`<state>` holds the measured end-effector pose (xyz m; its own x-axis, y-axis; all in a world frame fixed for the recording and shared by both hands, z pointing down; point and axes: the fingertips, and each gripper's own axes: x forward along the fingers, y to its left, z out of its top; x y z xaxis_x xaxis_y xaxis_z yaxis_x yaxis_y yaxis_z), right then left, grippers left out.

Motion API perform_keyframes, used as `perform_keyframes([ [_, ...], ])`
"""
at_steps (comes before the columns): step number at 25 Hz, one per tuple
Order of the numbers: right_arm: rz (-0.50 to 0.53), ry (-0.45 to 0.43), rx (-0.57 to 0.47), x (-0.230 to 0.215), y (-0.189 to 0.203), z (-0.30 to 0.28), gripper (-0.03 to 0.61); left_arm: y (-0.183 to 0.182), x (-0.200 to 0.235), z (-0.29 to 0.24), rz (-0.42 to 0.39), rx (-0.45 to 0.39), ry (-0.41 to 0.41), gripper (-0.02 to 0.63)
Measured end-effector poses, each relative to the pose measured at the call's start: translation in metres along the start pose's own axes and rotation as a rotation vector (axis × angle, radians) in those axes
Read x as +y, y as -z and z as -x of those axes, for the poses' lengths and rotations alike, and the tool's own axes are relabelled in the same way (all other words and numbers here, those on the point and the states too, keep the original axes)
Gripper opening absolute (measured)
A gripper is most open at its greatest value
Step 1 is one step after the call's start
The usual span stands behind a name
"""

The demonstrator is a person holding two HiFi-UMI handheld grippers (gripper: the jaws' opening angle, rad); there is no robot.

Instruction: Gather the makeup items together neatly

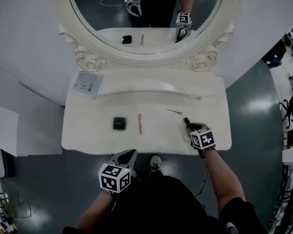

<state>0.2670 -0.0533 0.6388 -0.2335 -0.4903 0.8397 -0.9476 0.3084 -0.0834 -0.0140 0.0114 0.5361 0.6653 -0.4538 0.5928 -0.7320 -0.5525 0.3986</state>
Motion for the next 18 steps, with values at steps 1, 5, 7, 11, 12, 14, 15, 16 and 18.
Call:
perform_keyframes([
  [1, -0.013, 0.002, -0.005, 0.001, 0.0, 0.001, 0.117, -0.001, -0.001, -0.002, 0.0, -0.003, -0.007, 0.008],
  [5, -0.084, 0.035, -0.057, 0.008, -0.006, 0.008, 0.115, -0.008, -0.001, -0.004, -0.004, -0.022, -0.032, 0.008],
  [7, -0.125, 0.042, -0.089, 0.02, -0.01, 0.011, 0.114, -0.008, 0.002, -0.003, -0.008, -0.019, -0.037, 0.008],
  [11, -0.215, 0.031, -0.15, 0.057, -0.026, 0.014, 0.114, -0.012, 0.011, -0.002, -0.03, -0.002, -0.022, 0.008],
  [12, -0.234, 0.031, -0.165, 0.067, -0.031, 0.012, 0.114, -0.014, 0.013, -0.002, -0.039, 0.002, -0.013, 0.008],
  [14, -0.268, 0.035, -0.186, 0.084, -0.039, 0.007, 0.114, -0.016, 0.017, -0.001, -0.07, 0.016, 0.015, 0.008],
  [15, -0.283, 0.04, -0.191, 0.092, -0.043, 0.003, 0.114, -0.017, 0.02, 0.001, -0.091, 0.026, 0.03, 0.008],
  [16, -0.296, 0.048, -0.194, 0.099, -0.046, -0.001, 0.114, -0.017, 0.023, 0.003, -0.112, 0.037, 0.044, 0.008],
  [18, -0.32, 0.074, -0.195, 0.112, -0.052, -0.008, 0.114, -0.017, 0.034, 0.009, -0.141, 0.059, 0.068, 0.008],
])
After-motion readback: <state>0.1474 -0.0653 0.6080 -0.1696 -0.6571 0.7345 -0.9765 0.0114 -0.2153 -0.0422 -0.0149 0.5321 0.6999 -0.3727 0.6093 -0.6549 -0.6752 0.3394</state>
